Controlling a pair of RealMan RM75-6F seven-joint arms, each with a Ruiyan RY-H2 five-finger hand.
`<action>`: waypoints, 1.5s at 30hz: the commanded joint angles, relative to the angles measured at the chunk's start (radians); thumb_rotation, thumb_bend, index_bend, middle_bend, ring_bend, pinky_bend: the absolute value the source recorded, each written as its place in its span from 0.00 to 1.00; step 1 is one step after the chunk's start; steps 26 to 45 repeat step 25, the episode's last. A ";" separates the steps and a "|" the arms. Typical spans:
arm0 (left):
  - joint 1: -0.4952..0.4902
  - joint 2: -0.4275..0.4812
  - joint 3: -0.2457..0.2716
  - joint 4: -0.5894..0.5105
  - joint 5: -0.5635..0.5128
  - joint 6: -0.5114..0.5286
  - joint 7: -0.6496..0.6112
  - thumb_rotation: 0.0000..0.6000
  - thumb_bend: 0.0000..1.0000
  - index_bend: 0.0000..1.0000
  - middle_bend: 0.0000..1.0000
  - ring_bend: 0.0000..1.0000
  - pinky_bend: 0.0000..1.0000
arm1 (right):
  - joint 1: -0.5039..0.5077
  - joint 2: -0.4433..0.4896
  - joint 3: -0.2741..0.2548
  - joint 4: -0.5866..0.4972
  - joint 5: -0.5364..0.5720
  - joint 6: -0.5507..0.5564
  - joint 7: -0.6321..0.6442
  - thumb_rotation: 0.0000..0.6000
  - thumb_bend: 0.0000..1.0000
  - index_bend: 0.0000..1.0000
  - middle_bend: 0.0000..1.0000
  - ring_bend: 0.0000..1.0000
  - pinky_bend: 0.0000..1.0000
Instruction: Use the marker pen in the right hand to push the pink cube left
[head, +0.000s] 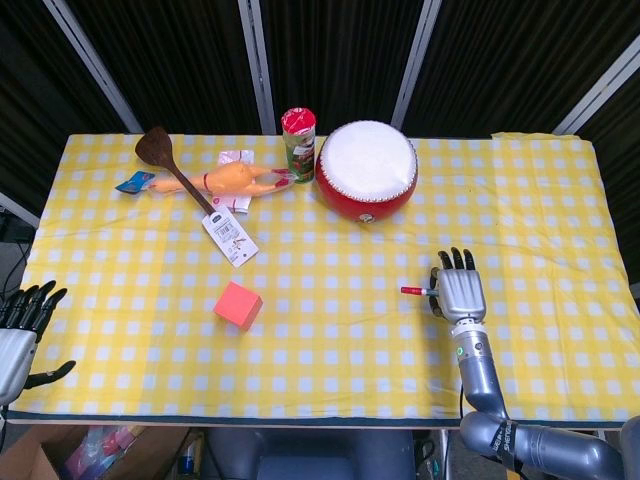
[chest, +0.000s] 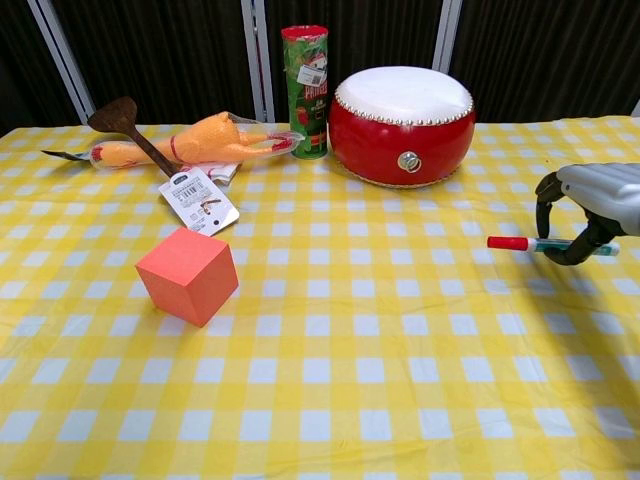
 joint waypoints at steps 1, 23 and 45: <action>0.000 0.000 0.000 0.000 -0.001 0.000 0.000 1.00 0.00 0.00 0.00 0.00 0.00 | 0.000 0.006 -0.003 -0.012 0.006 0.001 -0.014 1.00 0.57 0.31 0.12 0.00 0.00; 0.026 -0.021 -0.020 0.036 0.005 0.075 -0.023 1.00 0.00 0.00 0.00 0.00 0.00 | -0.275 0.354 -0.265 -0.265 -0.531 0.319 0.211 1.00 0.45 0.00 0.00 0.00 0.00; 0.031 -0.027 -0.021 0.042 0.006 0.086 -0.021 1.00 0.00 0.00 0.00 0.00 0.00 | -0.317 0.388 -0.295 -0.252 -0.587 0.352 0.296 1.00 0.39 0.00 0.00 0.00 0.00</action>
